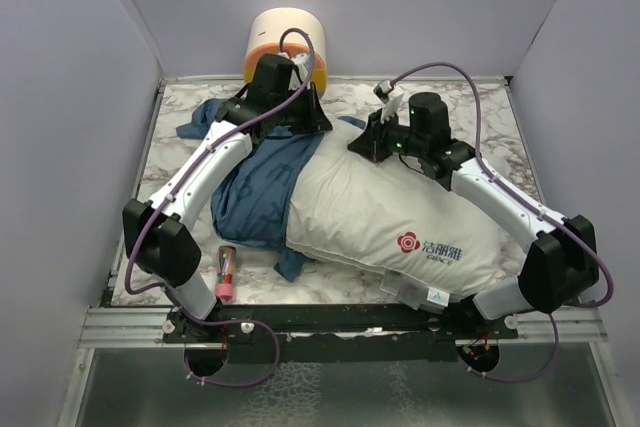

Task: Put the pillow into the pillowcase
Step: Stuff the pillow into the pillowcase.

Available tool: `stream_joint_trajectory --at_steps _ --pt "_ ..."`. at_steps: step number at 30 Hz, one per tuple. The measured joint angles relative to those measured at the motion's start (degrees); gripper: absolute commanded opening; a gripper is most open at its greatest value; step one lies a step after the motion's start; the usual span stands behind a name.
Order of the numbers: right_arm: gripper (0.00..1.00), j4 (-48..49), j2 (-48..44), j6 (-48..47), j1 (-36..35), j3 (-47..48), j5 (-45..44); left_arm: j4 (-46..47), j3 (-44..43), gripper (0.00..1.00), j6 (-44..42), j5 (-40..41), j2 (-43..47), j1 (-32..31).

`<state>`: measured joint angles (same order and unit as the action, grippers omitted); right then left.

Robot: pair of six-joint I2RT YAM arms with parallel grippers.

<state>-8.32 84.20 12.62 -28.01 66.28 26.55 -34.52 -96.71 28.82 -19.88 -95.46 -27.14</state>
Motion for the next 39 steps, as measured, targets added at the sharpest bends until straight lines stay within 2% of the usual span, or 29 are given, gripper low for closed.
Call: stream_joint_trajectory --at_steps 10,15,18,21,25,28,30,33,35,39 --pt "0.01 3.0 -7.5 1.2 0.0 -1.1 0.0 12.8 10.4 0.0 9.7 -4.8 4.5 -1.6" --pt "0.05 7.9 -10.1 0.8 0.0 -10.3 1.6 20.0 19.6 0.0 12.3 -5.3 8.1 -1.7" --pt "0.17 9.9 -12.2 0.4 0.0 -15.0 3.7 24.3 27.2 0.0 14.2 -5.5 10.6 -2.0" --pt "0.35 9.3 -15.2 -1.0 0.0 -16.6 6.2 27.5 32.4 0.0 15.9 -5.7 12.9 -2.4" --pt "0.71 5.1 -18.9 -3.1 -0.2 -15.2 8.7 30.5 35.8 0.0 17.0 -5.6 16.0 -2.6" --pt "0.94 0.3 -20.6 -4.3 -0.6 -9.6 9.3 31.6 37.1 0.0 17.0 -5.3 17.5 -2.6" --pt "0.98 -2.7 -20.3 -5.4 -0.6 -3.8 7.6 32.0 37.7 0.0 16.9 -5.1 17.8 -2.6" --pt "0.99 -4.9 -19.3 -7.6 -0.4 1.1 4.6 32.5 38.8 0.0 16.9 -4.7 18.6 -2.6" --pt "0.99 -8.5 -15.0 -8.9 1.3 6.3 3.7 32.6 39.5 0.0 16.9 -4.4 19.5 -2.6" --pt "0.96 -14.1 -5.4 -11.0 5.0 8.7 3.3 32.5 40.7 0.0 16.9 -4.0 21.4 -2.6"
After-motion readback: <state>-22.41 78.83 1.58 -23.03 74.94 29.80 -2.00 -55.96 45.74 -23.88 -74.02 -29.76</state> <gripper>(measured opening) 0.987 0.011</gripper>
